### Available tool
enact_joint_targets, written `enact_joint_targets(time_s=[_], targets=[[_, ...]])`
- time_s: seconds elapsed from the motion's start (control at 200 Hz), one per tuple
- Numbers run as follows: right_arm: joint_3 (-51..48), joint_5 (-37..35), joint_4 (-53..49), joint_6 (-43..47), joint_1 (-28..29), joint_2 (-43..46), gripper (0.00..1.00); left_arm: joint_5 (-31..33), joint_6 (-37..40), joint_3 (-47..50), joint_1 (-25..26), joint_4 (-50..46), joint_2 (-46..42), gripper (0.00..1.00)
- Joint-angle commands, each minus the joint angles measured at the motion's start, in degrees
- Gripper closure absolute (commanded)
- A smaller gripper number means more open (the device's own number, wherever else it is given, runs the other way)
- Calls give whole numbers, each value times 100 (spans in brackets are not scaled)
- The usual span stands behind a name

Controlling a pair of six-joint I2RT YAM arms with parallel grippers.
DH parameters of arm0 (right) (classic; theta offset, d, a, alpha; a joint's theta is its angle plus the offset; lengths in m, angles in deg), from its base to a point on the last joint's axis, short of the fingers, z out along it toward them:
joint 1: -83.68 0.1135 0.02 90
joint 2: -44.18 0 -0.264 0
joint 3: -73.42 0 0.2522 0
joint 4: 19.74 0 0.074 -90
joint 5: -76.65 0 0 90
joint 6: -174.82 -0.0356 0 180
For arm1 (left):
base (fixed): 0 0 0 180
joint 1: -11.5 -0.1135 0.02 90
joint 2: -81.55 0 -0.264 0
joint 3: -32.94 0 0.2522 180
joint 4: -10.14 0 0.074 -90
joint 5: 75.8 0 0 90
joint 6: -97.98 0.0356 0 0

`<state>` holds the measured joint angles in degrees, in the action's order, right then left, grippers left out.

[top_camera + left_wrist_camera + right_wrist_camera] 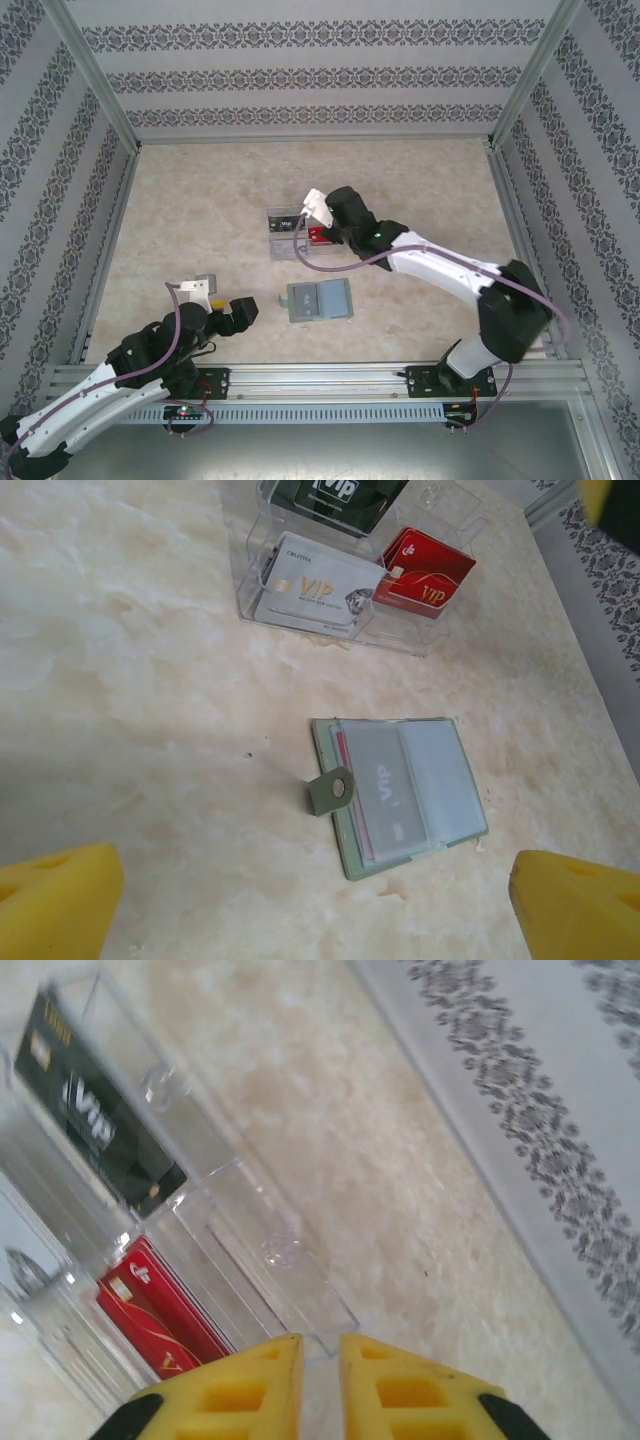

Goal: Take the credit cards out of the card holder

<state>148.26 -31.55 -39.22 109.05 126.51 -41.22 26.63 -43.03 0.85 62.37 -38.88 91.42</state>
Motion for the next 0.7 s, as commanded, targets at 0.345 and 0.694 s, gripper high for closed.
enact_joint_targets(time_s=[0.345,0.694], targets=[[-2076,1900,106,-5086,-573,1887,100,-733,-42,-197,-42,1614,1845,16],[-3270,2597,592,-6210,-566,1611,100,-1043,-176,-888,265,2573,4094,35]])
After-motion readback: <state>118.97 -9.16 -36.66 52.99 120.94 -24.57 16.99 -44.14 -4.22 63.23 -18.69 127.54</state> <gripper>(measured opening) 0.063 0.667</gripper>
